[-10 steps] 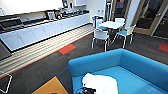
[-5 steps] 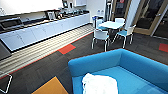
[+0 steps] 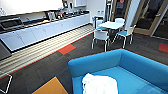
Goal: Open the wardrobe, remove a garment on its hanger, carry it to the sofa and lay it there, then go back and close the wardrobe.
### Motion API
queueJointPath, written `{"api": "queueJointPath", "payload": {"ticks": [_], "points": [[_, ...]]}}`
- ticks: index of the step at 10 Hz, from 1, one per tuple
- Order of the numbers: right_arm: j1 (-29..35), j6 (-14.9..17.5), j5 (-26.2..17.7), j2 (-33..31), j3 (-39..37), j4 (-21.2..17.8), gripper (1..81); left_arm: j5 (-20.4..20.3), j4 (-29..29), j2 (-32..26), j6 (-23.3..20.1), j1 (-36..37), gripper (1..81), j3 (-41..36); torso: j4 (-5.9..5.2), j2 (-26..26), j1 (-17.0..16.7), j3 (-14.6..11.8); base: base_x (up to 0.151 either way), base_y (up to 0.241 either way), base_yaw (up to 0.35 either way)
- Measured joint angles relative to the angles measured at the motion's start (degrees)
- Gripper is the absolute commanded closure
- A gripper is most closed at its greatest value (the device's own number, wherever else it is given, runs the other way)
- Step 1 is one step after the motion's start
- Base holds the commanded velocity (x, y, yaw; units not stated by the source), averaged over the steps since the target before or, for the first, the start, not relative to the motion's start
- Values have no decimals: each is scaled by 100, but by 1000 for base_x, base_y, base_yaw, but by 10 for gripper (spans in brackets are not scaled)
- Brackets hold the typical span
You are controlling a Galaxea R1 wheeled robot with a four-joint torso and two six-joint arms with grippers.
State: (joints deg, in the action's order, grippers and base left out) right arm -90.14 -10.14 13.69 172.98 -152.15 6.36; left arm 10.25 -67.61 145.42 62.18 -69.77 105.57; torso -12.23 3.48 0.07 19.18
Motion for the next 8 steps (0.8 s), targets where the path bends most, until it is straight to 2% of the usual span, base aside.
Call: {"api": "queueJointPath", "payload": {"ticks": [3, 8], "points": [[12, 0, -20, 50, -33, 0, 10, -574, -41, 100, 2, -399, 10, 1086, 0, 5, -7, -5, 0, 0, 0], [12, -2, -22, 96, -63, -2, 10, -1336, -59, 898, 2, -1030, 10, 2651, 0, 6, -13, -9, 0, 0, 0]]}}
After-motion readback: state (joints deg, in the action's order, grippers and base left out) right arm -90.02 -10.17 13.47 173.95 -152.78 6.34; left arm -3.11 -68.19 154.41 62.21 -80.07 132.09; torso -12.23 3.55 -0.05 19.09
